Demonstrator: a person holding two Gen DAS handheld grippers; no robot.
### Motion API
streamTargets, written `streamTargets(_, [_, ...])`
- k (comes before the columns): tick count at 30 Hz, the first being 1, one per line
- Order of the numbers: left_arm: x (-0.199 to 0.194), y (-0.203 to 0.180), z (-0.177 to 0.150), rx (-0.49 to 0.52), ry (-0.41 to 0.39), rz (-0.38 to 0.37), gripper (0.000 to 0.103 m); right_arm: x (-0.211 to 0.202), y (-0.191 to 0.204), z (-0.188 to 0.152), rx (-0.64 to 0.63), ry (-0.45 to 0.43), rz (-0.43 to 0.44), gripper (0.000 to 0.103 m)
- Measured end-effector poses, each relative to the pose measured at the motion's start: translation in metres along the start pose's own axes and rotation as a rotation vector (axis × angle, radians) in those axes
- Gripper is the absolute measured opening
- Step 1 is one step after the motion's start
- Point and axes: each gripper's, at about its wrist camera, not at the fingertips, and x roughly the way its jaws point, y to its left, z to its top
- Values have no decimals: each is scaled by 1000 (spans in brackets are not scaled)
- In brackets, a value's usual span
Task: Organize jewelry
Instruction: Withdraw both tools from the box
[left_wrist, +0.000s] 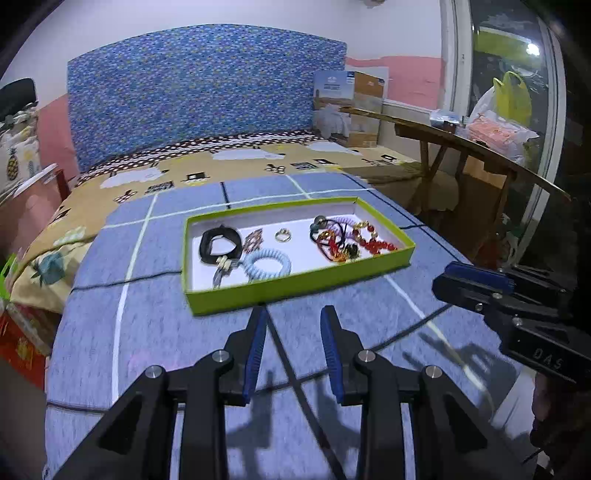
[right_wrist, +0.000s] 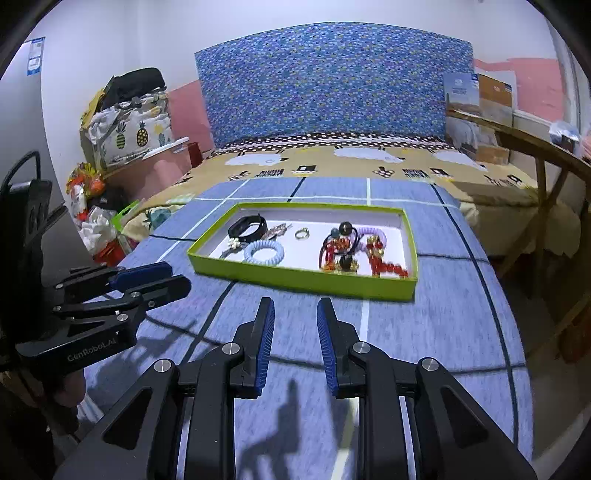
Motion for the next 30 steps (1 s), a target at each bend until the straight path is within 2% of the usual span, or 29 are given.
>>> streamTargets(4, [-13, -3, -16, -8, -11, 35, 32, -8, 3, -11, 6, -4, -13, 25])
streamTargets(11, [-25, -5, -39, -24, -11, 61, 32, -16, 9, -26, 7, -7, -27, 35])
streamTargets(30, [-30, -7, -45, -34, -37, 95, 32, -22, 14, -29, -1, -10, -32, 37])
